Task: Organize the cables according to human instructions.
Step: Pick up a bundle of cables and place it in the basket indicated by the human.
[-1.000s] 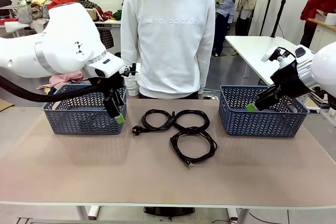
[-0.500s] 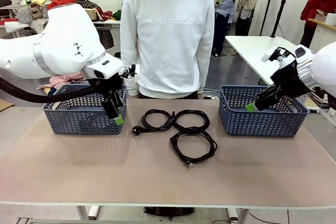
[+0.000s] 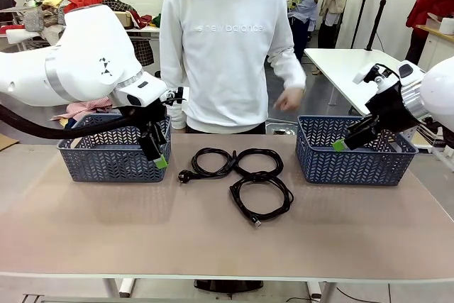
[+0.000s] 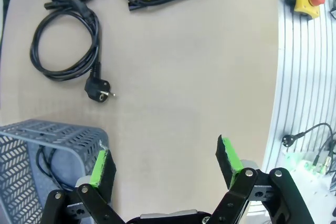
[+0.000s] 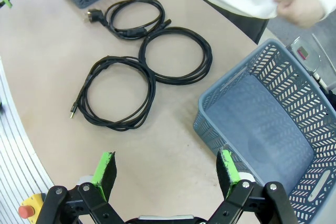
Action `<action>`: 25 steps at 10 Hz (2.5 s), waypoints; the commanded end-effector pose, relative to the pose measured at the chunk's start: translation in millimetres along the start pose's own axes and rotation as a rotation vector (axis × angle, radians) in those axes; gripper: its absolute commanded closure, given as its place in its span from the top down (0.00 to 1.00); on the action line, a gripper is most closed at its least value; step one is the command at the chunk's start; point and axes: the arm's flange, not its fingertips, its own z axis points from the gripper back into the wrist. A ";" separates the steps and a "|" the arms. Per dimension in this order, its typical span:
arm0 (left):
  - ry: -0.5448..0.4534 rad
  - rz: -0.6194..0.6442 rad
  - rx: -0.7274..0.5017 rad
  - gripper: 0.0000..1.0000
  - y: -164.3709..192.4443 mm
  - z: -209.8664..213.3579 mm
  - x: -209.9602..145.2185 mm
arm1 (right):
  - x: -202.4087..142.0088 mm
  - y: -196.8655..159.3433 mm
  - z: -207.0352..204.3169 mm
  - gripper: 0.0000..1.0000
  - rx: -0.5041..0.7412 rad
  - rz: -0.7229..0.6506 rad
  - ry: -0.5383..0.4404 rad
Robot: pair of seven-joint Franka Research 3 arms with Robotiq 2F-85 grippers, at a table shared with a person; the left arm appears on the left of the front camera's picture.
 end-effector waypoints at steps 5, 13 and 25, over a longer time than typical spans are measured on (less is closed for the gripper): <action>-0.005 0.003 -0.001 1.00 -0.4 0.4 0.4 | -0.6 -1.6 -0.4 1.00 0.009 -0.001 -0.006; -0.005 0.003 -0.001 1.00 -0.4 0.4 0.4 | -0.6 -1.6 -0.4 1.00 0.009 -0.001 -0.006; -0.005 0.003 -0.001 1.00 -0.4 0.4 0.4 | 93.6 81.4 -111.9 1.00 -0.039 0.047 0.363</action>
